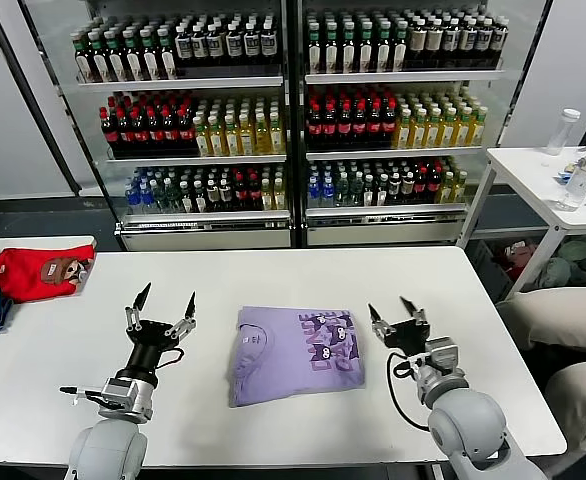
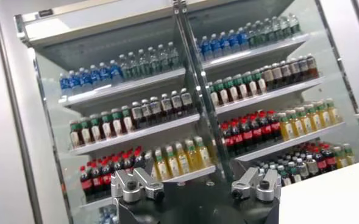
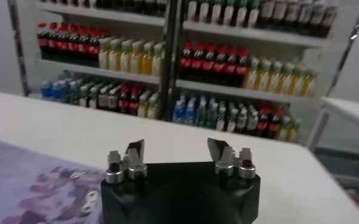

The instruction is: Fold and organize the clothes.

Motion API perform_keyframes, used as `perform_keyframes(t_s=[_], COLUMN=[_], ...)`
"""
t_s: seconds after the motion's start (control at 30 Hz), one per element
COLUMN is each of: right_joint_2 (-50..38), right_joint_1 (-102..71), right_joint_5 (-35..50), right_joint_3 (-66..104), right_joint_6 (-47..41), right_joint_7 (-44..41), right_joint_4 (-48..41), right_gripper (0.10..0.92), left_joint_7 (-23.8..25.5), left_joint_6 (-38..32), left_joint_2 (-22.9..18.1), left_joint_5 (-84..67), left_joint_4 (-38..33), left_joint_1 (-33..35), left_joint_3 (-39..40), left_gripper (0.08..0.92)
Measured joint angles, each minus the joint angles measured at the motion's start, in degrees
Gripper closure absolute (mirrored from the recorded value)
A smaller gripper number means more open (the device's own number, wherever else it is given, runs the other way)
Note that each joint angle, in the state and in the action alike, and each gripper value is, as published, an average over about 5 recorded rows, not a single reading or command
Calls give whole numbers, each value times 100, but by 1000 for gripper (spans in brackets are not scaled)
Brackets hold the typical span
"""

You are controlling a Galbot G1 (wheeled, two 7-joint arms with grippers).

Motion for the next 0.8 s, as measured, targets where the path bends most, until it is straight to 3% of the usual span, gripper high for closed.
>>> perform_keyframes(t_s=[0.2, 0.8], right_joint_2=[71, 298], right_joint_1=[-84, 231], right_joint_5=[-344, -1242], right_joint_3=[354, 512], right_joint_6=[437, 1118], right_joint_7=[-55, 40], right_joint_4=[-85, -607], right_gripper=[208, 202], left_joint_7=[141, 252], left_joint_6=[-90, -342], left_joint_2=[52, 114], left_joint_5=[9, 38], left_joint_4=[102, 389], left_joint_1=[-102, -283], left_joint_3=[54, -44], left_gripper=[177, 177])
